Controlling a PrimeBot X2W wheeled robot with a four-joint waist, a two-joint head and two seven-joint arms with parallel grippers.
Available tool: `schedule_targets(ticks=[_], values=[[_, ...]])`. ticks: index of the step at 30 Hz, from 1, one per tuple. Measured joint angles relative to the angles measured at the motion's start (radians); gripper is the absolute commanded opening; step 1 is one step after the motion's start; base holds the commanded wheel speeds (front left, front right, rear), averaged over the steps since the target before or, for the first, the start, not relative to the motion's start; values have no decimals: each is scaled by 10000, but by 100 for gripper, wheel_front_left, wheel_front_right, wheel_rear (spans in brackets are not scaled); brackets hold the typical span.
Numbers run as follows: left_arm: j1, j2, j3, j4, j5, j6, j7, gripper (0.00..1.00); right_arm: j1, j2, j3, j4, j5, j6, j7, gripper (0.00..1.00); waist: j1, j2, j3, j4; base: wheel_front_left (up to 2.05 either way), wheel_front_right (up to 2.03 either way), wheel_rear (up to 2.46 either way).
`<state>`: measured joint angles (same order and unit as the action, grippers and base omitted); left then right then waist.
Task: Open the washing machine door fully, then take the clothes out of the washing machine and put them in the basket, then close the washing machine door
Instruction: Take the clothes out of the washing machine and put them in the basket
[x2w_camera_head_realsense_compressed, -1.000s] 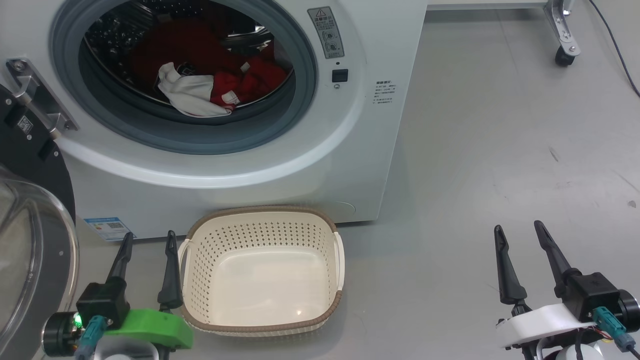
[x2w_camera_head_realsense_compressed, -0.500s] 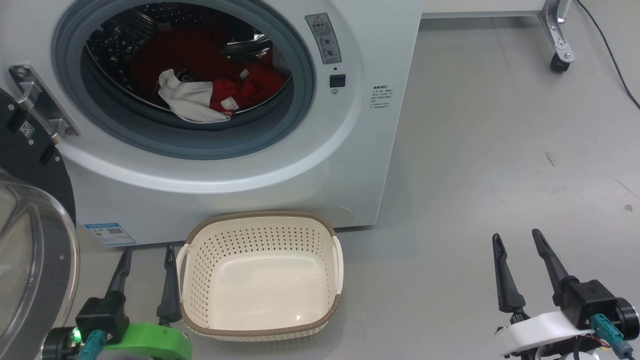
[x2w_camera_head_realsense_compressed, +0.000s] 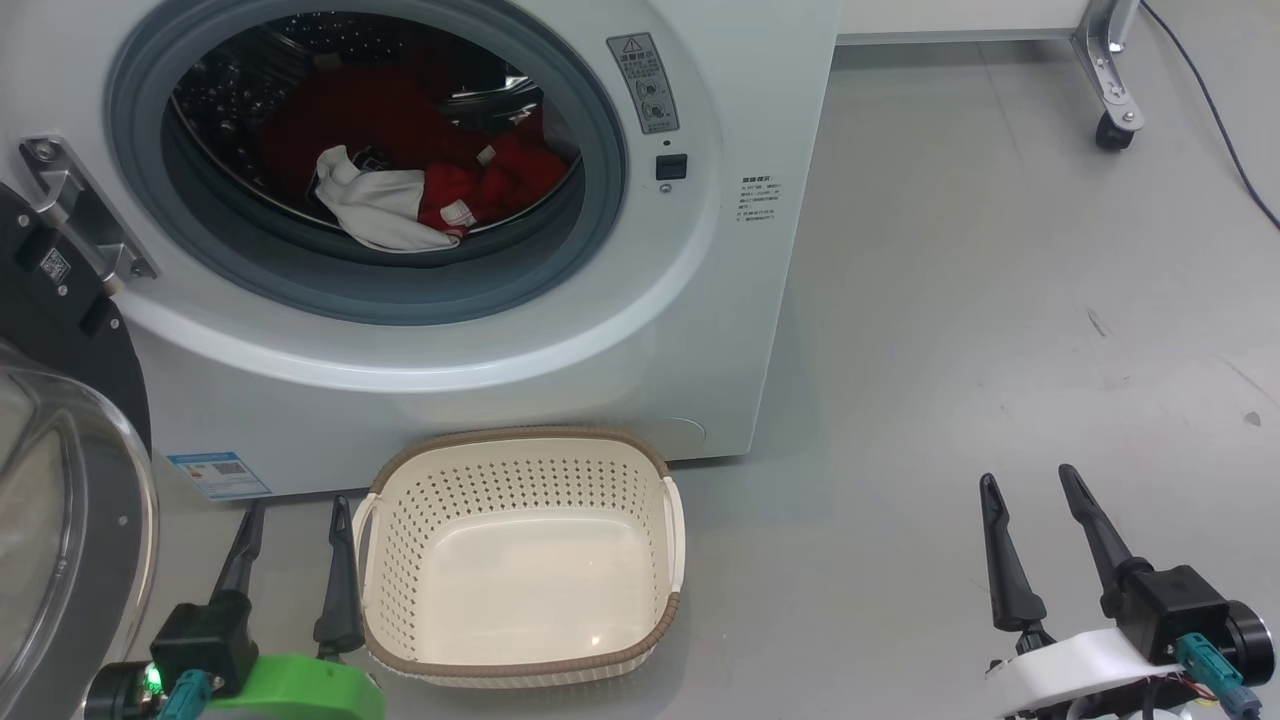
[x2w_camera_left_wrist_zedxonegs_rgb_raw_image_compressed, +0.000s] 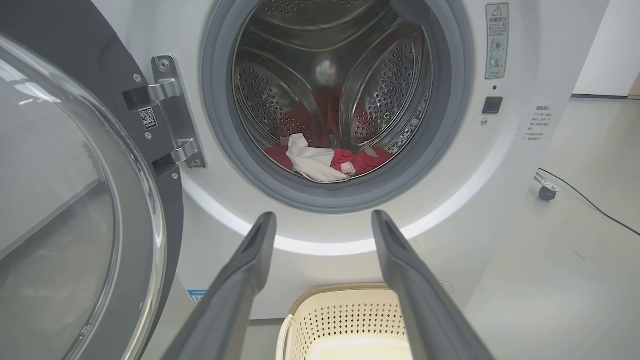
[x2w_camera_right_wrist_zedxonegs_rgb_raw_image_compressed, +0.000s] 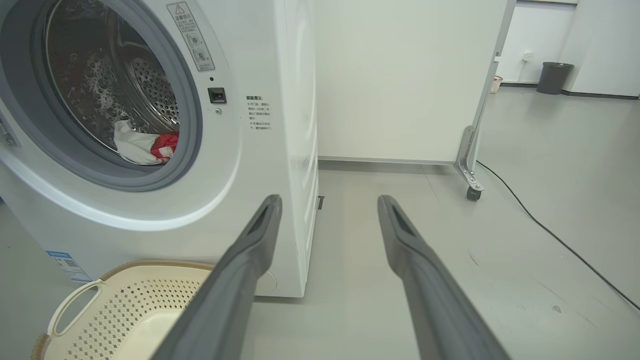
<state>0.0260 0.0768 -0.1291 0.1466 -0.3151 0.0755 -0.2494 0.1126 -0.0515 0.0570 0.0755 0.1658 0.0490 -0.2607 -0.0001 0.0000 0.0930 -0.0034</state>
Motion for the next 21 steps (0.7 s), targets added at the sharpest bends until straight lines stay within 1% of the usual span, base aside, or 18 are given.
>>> schedule_targets(ticks=[6,9,13,21], values=[[2,-2,-58,71,-2,-2,36,100,3,19,92,-56,0,0,0,100,0,0,45,-57,0,0,0],[-17,4,-140,228,-12,-17,278,100,0,29,203,-109,0,6,0,100,0,0,147,-125,0,0,0],[-324,0,-408,489,-144,-314,568,100,-9,36,263,-176,0,10,0,100,0,0,344,-257,0,0,0],[-1984,-35,-675,1179,-372,-725,1557,100,-188,42,311,-397,4,12,0,100,0,0,947,-625,0,0,0]])
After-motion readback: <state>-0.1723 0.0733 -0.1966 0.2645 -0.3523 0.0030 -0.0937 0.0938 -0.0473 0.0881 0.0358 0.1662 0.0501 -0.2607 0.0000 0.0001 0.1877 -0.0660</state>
